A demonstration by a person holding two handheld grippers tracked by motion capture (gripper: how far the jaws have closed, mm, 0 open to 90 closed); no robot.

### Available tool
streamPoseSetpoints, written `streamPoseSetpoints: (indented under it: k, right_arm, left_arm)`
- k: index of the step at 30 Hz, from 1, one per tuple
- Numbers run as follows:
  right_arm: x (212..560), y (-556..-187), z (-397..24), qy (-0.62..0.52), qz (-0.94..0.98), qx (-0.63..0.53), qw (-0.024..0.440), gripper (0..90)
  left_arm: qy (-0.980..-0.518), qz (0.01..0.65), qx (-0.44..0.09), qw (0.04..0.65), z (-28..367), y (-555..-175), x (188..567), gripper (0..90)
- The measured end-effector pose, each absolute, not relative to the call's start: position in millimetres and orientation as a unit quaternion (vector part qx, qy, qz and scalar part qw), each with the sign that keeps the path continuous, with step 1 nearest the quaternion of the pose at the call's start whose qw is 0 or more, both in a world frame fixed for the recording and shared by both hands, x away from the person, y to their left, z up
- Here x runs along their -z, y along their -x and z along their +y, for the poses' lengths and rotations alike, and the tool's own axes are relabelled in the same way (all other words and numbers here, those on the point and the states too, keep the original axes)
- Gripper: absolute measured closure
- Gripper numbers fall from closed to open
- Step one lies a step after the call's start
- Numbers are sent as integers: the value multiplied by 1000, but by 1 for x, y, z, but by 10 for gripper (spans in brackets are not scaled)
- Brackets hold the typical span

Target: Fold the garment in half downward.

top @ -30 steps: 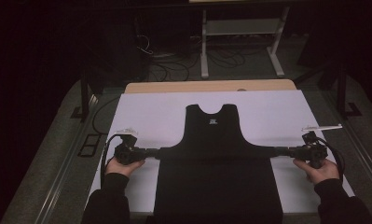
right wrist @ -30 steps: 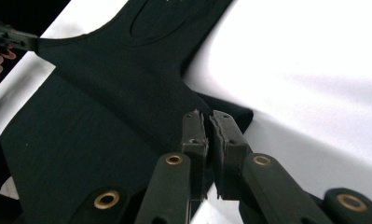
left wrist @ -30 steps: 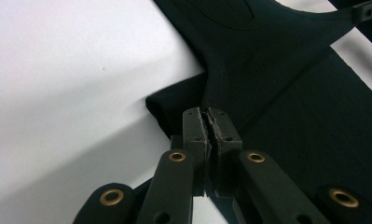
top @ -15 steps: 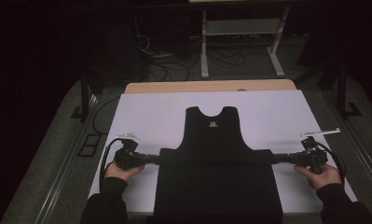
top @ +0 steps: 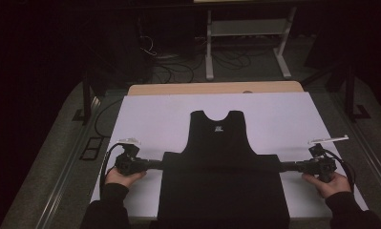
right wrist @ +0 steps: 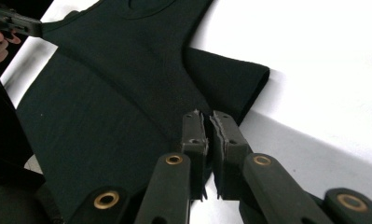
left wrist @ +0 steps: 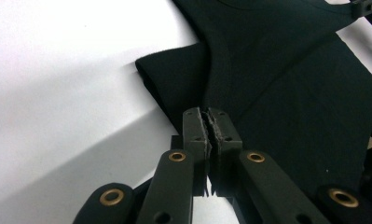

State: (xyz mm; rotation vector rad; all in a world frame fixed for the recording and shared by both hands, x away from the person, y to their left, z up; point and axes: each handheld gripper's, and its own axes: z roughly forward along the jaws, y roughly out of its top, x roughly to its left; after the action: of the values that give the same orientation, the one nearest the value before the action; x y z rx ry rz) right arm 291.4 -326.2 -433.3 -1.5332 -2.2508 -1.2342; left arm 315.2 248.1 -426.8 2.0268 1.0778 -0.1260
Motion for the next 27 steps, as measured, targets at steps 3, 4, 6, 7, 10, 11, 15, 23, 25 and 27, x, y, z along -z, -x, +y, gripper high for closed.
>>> streamPoseSetpoints:
  k: [3,4,6,7,10,11,15,23,25,27]
  right_arm:
    - [433,-289,-326,514,-749,411,79,828]
    - [434,-289,-326,513,-749,412,79,828]
    - [433,-287,-326,512,-750,412,80,828]
    - [433,-287,-326,512,-749,413,79,828]
    - [433,-285,-326,512,-749,412,81,828]
    - [433,-284,-326,512,-749,412,82,828]
    - [434,-282,-325,514,-750,409,81,827]
    - [436,-281,-322,511,-758,396,80,827]
    - [437,-282,-321,509,-763,390,77,826]
    - [437,-282,-321,508,-766,387,75,826]
  left_arm:
    - [-806,427,49,407,248,-313,426,859]
    - [-806,427,49,407,248,-312,426,859]
    - [-806,427,50,406,248,-311,427,859]
    - [-806,427,50,406,248,-311,427,859]
    - [-808,425,52,405,248,-309,427,859]
    - [-807,426,53,405,248,-308,427,859]
    - [-811,426,53,396,246,-307,429,857]
    - [-820,422,57,382,242,-306,431,854]
    - [-820,423,56,380,242,-306,432,852]
    - [-826,420,51,373,241,-306,433,845]
